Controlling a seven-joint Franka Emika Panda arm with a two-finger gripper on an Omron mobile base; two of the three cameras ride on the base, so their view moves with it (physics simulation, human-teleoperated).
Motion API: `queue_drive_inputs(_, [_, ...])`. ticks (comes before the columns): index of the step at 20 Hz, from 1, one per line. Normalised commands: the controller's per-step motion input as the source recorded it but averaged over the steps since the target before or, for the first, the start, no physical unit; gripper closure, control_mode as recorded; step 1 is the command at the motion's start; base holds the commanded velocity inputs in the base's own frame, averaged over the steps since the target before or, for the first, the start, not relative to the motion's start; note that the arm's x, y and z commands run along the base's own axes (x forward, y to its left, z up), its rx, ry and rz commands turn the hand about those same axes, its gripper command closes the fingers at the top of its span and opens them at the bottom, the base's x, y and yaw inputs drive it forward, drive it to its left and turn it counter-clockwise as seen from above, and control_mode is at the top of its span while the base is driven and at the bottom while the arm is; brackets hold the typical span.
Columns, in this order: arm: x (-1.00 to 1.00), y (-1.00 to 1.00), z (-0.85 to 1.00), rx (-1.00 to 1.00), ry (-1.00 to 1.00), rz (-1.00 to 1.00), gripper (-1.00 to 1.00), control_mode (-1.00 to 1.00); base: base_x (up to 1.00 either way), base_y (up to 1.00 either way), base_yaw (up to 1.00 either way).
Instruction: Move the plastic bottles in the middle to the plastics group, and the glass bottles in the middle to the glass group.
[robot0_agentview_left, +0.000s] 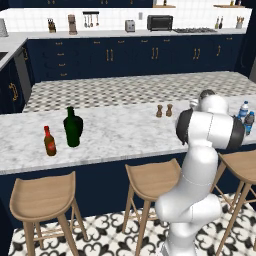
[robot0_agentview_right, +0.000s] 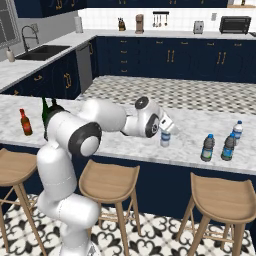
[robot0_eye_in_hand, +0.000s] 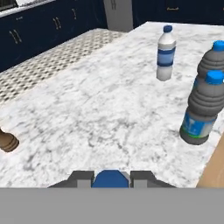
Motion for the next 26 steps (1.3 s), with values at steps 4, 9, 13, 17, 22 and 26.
queue_drive_inputs(4, [-0.14, -0.19, 0.07, 0.00, 0.00, -0.35, 1.00, -1.00, 0.00, 0.00, 0.00])
queue_drive_inputs(9, [0.00, -0.05, 0.01, 0.00, 0.00, -0.27, 1.00, -1.00, 0.00, 0.00, 0.00])
queue_drive_inputs(13, [0.00, -0.06, 0.00, 0.00, 0.00, -0.18, 1.00, -1.00, 0.00, 0.00, 0.00])
queue_drive_inputs(17, [0.00, -0.13, 0.00, 0.00, 0.00, -0.13, 1.00, -1.00, 0.00, 0.00, 0.00])
queue_drive_inputs(22, [0.10, -0.06, 0.07, 0.00, -0.01, -0.09, 1.00, -1.00, 0.00, 0.00, 0.00])
queue_drive_inputs(26, [0.11, -0.17, 0.33, 0.05, 0.00, -0.03, 1.00, -1.00, 0.00, 0.00, 0.00])
